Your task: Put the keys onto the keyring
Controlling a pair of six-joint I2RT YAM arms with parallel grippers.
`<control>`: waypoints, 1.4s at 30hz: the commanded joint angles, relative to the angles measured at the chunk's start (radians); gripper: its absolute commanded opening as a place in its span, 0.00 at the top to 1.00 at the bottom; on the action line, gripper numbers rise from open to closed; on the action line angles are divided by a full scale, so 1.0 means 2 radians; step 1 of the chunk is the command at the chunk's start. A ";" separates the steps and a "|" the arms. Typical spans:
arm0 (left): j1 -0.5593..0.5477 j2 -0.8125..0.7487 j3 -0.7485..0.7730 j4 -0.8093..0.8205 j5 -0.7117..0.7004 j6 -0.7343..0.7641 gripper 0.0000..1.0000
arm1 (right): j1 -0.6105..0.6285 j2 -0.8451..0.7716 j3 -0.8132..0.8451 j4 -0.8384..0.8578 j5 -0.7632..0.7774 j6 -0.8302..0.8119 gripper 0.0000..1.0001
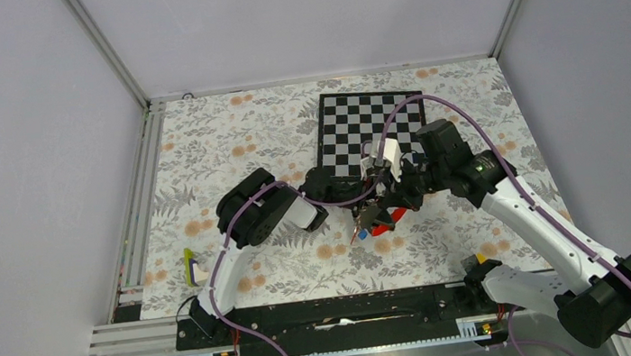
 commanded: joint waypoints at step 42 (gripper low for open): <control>0.101 -0.375 0.055 -0.805 -0.405 0.802 1.00 | -0.001 -0.056 -0.095 0.017 -0.020 -0.029 0.57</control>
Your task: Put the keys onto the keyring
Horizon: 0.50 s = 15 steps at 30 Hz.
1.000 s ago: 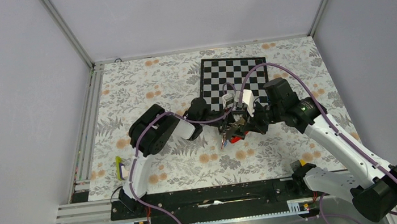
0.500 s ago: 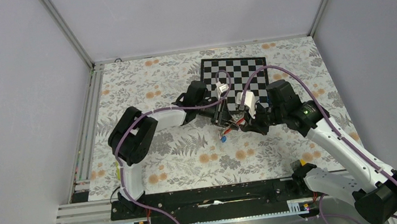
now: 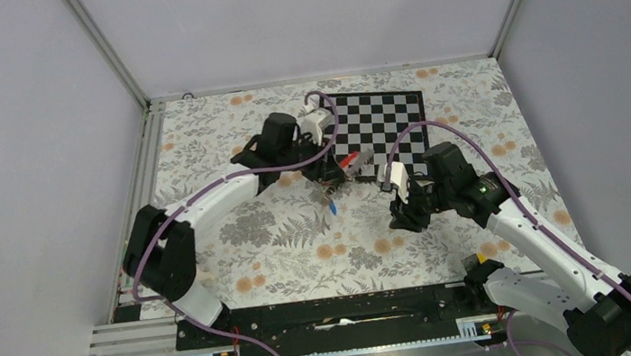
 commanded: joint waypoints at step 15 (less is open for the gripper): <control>-0.023 -0.176 -0.049 -0.005 -0.466 0.373 1.00 | -0.001 -0.011 -0.014 0.057 0.067 0.024 0.54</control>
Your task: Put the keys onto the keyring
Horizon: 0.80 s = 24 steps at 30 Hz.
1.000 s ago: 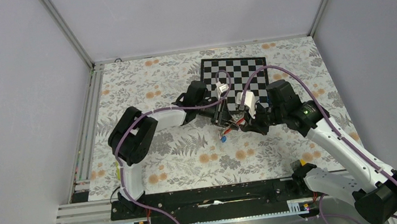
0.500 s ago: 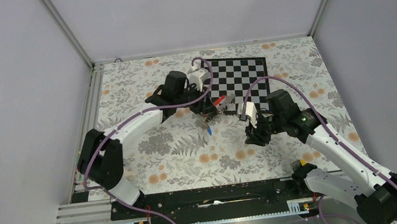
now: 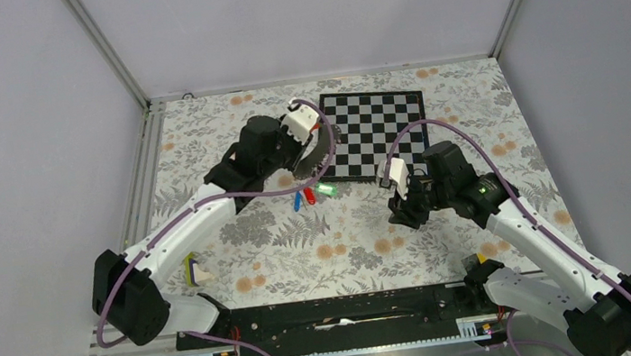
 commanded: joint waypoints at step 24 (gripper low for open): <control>-0.127 -0.130 -0.185 0.049 -0.287 0.178 1.00 | -0.050 -0.048 -0.040 0.055 0.085 0.018 0.53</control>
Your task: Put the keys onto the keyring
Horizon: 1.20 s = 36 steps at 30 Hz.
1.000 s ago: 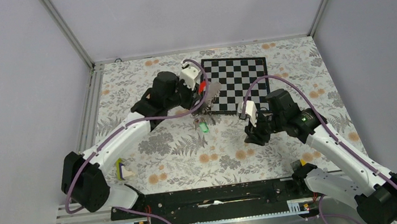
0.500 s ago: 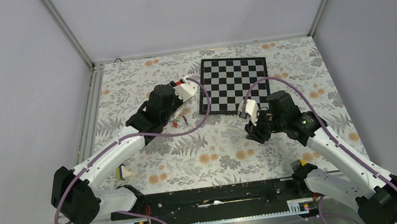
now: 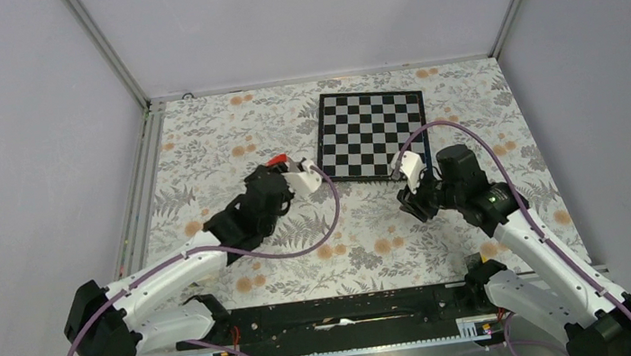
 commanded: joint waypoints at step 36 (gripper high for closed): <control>0.185 0.255 -0.047 0.263 0.172 0.024 0.94 | -0.061 0.049 -0.010 0.017 -0.017 -0.003 0.51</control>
